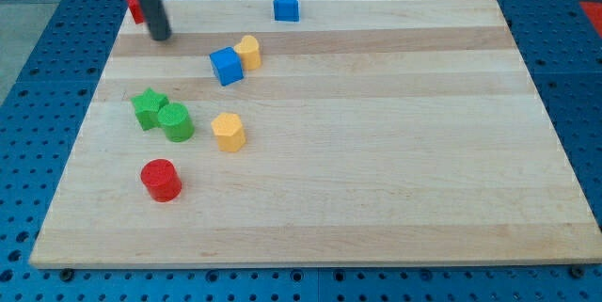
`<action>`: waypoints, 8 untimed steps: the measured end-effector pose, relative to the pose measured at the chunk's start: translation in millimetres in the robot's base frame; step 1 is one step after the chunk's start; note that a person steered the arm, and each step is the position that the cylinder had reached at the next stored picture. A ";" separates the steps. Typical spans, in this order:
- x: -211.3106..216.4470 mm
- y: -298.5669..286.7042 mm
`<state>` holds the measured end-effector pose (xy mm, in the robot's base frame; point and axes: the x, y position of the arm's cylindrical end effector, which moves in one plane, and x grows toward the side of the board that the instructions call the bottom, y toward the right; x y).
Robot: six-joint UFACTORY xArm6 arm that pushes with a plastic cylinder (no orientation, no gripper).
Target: Place the green star towards the top left side of the green circle
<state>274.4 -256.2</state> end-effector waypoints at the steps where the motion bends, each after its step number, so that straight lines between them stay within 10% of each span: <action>1: 28.5 -48.2; 5: 189.2 -17.8; 8: 158.7 40.5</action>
<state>433.1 -215.7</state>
